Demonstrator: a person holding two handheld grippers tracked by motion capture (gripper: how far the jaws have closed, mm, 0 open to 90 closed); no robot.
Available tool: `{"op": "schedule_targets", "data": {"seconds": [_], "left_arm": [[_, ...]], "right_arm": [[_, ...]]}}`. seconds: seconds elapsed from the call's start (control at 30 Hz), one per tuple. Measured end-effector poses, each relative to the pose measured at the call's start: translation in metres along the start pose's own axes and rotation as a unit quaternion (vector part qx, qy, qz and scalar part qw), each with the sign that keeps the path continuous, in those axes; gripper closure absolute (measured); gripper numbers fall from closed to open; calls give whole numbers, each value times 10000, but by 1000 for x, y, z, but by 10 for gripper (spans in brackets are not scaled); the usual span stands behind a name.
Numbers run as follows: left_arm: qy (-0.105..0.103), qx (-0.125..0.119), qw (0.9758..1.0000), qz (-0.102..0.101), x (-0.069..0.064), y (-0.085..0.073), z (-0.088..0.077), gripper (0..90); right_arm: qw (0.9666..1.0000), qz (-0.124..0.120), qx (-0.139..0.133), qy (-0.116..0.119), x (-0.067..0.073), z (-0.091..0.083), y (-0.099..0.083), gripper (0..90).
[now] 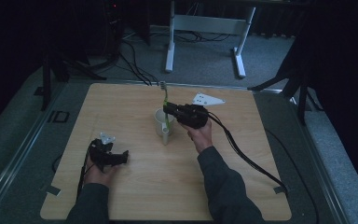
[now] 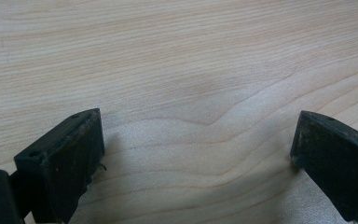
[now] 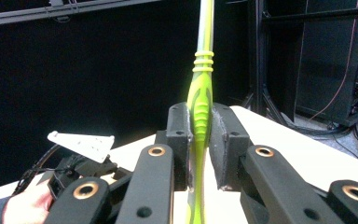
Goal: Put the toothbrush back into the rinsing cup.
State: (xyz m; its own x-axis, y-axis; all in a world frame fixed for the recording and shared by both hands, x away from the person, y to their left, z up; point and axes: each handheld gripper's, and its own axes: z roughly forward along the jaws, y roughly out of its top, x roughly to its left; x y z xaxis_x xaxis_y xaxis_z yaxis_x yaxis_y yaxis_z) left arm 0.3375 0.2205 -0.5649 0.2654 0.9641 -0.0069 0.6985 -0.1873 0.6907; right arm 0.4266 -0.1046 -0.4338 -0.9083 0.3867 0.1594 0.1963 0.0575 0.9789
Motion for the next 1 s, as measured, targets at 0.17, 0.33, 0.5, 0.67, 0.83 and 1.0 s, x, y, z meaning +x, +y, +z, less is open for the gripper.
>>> {"op": "schedule_targets", "data": {"seconds": [0.17, 0.33, 0.5, 0.67, 0.83, 1.0], "left_arm": [[-1, 1, 10000, 0, 0, 0, 0, 35], [-3, 4, 10000, 0, 0, 0, 0, 35], [-1, 3, 10000, 0, 0, 0, 0, 35], [-1, 3, 10000, 1, 0, 0, 0, 35], [-2, 3, 10000, 0, 0, 0, 0, 35], [-2, 3, 10000, 1, 0, 0, 0, 35]], "right_arm": [[10000, 5, 4, -9, -1, 3, -4, 785], [10000, 0, 2, -48, -1, 7, -8, 785], [10000, 1, -21, -63, -2, 9, -11, 784], [10000, 19, -3, -68, -3, 12, -14, 784], [9999, 9, 97, -74, -4, 14, -19, 784], [9997, -59, 204, -103, -4, 16, -23, 784]]}}
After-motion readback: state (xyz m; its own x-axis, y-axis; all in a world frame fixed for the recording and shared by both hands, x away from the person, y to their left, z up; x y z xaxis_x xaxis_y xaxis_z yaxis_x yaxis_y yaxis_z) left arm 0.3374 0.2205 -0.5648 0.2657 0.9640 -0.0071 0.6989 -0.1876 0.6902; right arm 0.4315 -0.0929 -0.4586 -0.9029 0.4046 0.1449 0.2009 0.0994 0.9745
